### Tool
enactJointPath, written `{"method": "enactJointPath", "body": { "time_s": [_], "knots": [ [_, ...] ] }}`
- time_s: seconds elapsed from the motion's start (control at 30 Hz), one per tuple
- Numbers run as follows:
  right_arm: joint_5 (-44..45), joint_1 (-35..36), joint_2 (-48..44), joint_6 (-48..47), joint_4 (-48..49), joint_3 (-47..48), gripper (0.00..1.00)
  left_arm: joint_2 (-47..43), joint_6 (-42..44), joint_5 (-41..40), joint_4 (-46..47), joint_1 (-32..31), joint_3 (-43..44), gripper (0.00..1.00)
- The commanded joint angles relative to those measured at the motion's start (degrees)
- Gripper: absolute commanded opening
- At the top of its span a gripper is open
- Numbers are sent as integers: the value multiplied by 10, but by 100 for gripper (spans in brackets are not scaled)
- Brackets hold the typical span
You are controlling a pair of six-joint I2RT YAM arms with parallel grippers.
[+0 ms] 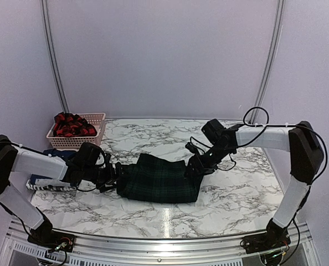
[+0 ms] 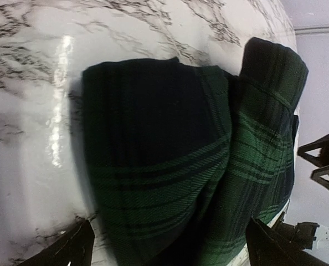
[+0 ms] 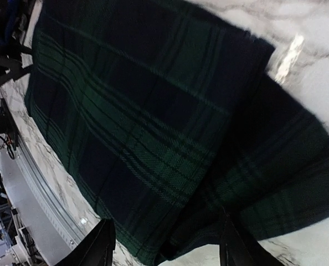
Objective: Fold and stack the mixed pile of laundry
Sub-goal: Smooth out the square-folded skirt at the center of the board, then pick up the square-folded skirt from the center of the board.
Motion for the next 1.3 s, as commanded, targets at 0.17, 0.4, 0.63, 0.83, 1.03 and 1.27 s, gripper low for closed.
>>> {"method": "enactJointPath", "body": {
  "time_s": [0.17, 0.4, 0.63, 0.83, 1.03, 1.27],
  "knots": [
    [-11, 25, 141, -4, 56, -19, 54, 91, 22, 85, 67, -29, 18, 99],
    [-14, 30, 178, -16, 54, -4, 53, 139, 27, 87, 82, -76, 73, 99],
    [-25, 37, 172, -8, 72, -27, 53, 155, 9, 59, 106, -77, 99, 77],
    [-31, 48, 181, 0, 84, -24, 53, 193, -13, 86, 155, -83, 130, 55],
    [-33, 65, 189, 11, 94, -20, 53, 217, -25, 93, 163, -96, 163, 58],
    [-6, 62, 166, -5, 64, -12, 54, 187, -21, 88, 127, -74, 145, 0]
  ]
}}
